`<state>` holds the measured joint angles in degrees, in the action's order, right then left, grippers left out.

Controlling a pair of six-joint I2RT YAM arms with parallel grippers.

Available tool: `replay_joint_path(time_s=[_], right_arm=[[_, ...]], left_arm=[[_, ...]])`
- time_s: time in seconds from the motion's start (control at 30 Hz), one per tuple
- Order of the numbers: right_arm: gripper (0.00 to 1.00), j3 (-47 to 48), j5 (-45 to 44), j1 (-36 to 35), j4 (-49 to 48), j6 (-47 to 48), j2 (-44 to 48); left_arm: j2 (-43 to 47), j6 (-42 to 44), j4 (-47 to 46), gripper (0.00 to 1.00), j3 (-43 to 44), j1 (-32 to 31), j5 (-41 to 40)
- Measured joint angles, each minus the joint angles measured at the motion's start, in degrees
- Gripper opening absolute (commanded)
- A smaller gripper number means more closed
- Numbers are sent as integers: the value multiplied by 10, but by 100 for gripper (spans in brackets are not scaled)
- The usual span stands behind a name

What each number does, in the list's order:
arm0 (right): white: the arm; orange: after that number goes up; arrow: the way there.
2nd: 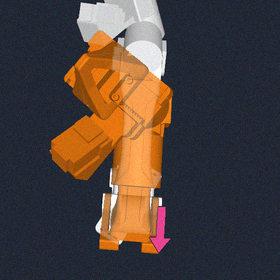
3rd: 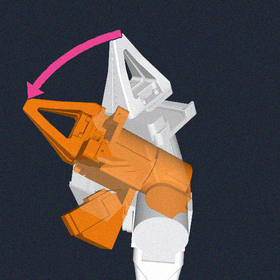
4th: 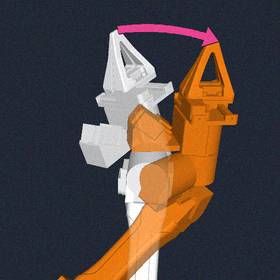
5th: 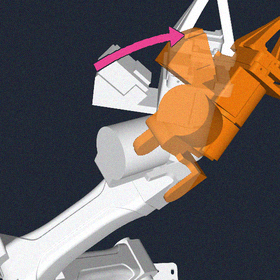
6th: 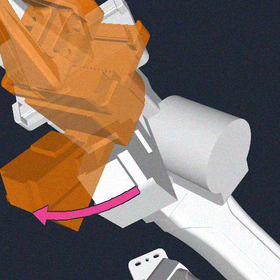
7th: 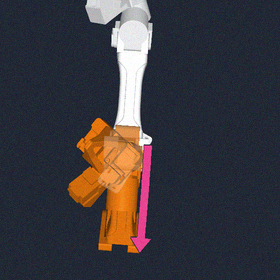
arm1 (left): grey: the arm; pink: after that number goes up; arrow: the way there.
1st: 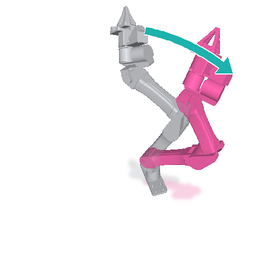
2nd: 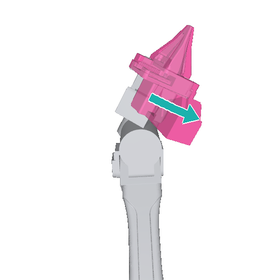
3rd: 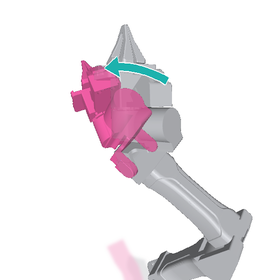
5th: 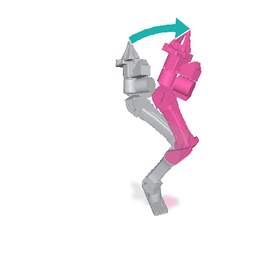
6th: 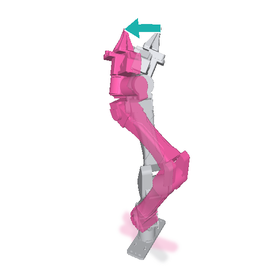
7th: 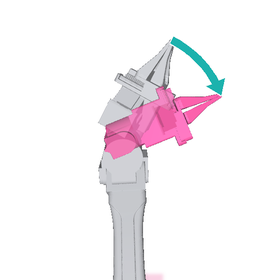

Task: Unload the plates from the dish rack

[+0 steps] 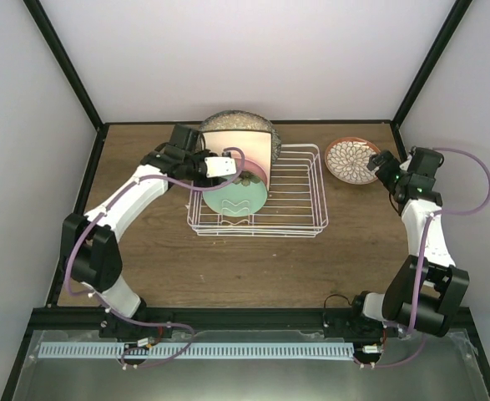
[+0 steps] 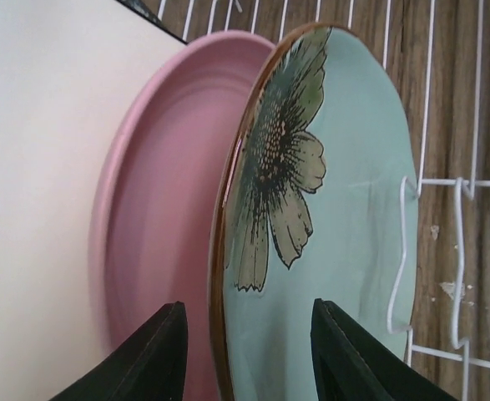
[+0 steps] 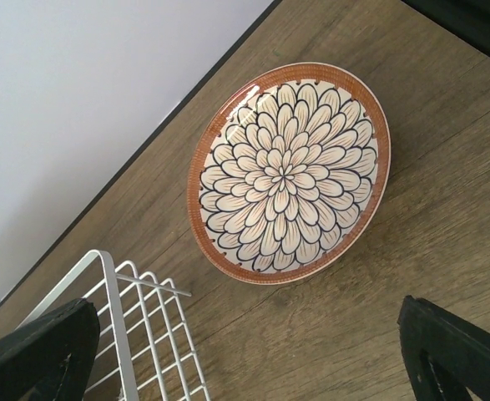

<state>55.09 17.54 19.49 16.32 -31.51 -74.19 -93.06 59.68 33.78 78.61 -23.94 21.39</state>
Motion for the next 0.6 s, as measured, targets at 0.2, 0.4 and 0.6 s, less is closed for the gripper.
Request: replay_joint_path(time_s=[0.2, 0.4, 0.6], right_arm=[[100, -2, -1, 0, 2, 0, 7], [100, -9, -2, 0, 3, 0, 10], [100, -12, -2, 0, 2, -7, 10]], left_arm=[[-24, 22, 2, 10, 9, -2, -8], [-20, 14, 21, 4, 20, -5, 1], [-17, 10, 26, 4, 21, -8, -1]])
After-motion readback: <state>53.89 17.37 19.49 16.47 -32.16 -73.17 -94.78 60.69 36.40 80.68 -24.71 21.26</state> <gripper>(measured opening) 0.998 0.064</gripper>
